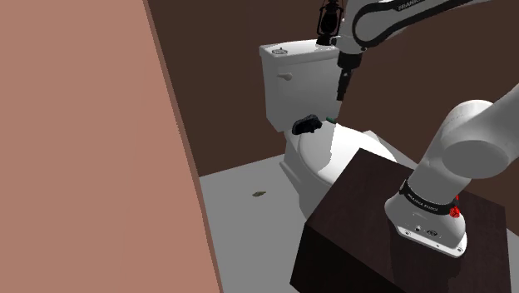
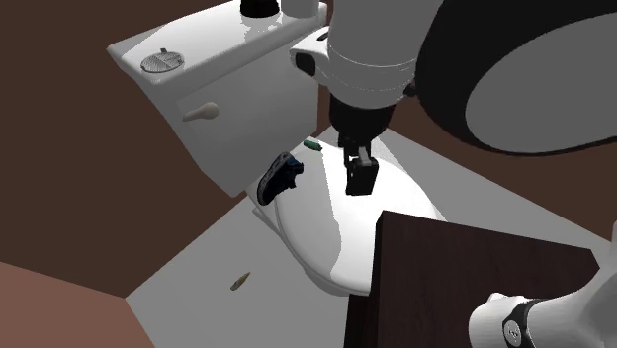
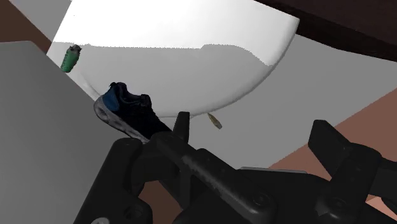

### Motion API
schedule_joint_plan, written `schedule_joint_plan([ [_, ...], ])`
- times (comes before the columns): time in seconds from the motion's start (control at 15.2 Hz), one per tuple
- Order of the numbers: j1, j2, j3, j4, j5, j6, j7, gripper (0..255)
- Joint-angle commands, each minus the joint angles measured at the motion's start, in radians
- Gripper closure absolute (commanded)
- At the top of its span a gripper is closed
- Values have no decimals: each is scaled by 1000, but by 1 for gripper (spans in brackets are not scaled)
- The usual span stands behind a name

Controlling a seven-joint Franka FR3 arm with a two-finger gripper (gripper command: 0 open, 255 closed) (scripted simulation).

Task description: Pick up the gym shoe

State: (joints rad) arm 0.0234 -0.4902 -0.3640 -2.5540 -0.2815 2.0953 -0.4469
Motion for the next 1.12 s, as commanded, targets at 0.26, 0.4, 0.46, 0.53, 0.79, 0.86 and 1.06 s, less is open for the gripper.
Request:
schedule_joint_plan([
  [0.26,47,231,-126,40,20,230,-242,0],
  [0.4,67,319,-162,65,59,299,-336,0],
  [0.46,76,365,-177,81,86,333,-387,0],
  [0.53,85,412,-189,97,119,364,-442,0],
  [0.79,85,606,-194,181,293,467,-683,0],
  [0.86,74,653,-181,206,340,485,-744,0],
  [1.06,15,786,-117,291,457,529,-906,0],
])
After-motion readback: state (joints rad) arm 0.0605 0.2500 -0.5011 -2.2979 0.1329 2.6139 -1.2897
